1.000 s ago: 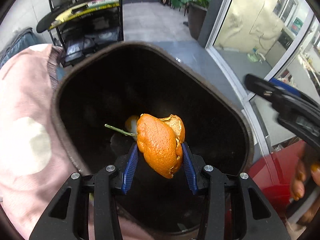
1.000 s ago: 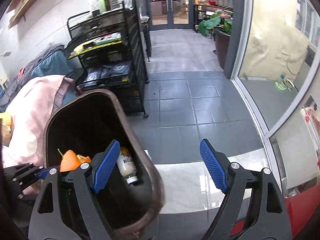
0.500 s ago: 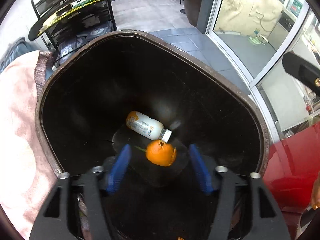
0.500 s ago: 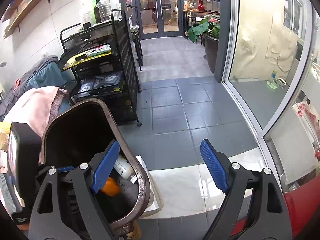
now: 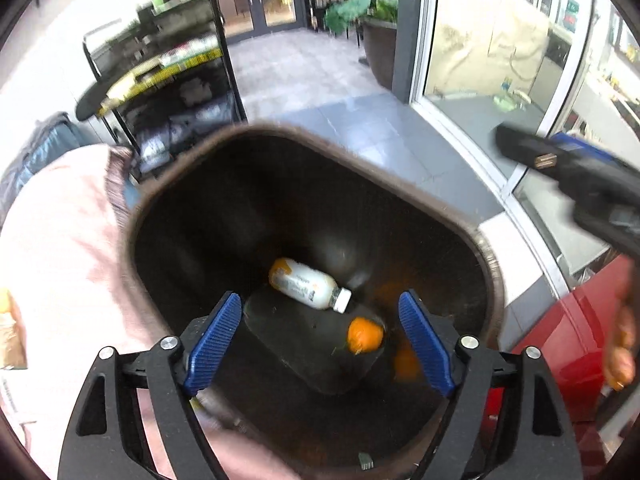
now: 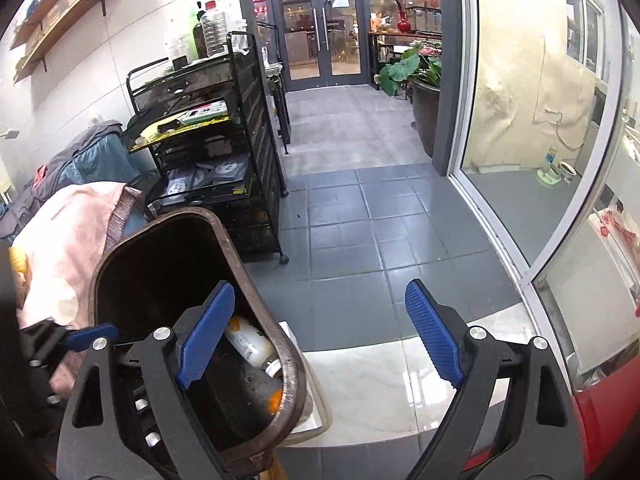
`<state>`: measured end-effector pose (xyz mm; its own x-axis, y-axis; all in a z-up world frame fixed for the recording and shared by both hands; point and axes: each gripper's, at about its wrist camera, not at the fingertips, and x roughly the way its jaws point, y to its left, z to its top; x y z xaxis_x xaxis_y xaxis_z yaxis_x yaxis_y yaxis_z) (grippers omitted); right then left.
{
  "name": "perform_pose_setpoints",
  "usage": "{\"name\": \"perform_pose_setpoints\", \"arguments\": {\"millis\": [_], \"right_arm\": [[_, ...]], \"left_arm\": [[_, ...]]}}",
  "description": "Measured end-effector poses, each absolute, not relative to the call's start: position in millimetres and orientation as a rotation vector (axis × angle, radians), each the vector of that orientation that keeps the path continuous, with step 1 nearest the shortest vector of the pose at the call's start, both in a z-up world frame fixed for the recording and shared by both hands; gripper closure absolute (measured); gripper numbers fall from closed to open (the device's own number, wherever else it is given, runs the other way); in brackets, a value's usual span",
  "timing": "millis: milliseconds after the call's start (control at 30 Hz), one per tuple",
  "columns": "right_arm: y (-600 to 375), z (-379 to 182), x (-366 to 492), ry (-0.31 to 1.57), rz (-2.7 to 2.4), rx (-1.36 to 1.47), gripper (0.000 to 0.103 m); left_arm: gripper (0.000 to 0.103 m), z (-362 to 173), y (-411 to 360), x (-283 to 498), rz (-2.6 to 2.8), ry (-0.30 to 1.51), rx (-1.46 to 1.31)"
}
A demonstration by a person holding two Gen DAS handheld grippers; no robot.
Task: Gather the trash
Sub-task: 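Move both tools back over the table toward the remaining trash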
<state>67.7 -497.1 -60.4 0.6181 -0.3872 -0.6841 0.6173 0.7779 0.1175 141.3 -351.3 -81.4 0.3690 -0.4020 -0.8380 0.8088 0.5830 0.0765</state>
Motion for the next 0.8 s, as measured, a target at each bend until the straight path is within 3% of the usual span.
{"name": "perform_pose_setpoints", "arguments": {"millis": [433, 800], "right_arm": [[-428.4, -35.4, 102.6, 0.627, -0.308, 0.299, 0.014], [-343.4, -23.8, 141.1, 0.662, 0.007, 0.219, 0.014]], "left_arm": [[0.012, -13.4, -261.0, 115.1, -0.781, 0.683, 0.344], [0.009, -6.9, -170.1, 112.1, -0.599, 0.626, 0.257]]}}
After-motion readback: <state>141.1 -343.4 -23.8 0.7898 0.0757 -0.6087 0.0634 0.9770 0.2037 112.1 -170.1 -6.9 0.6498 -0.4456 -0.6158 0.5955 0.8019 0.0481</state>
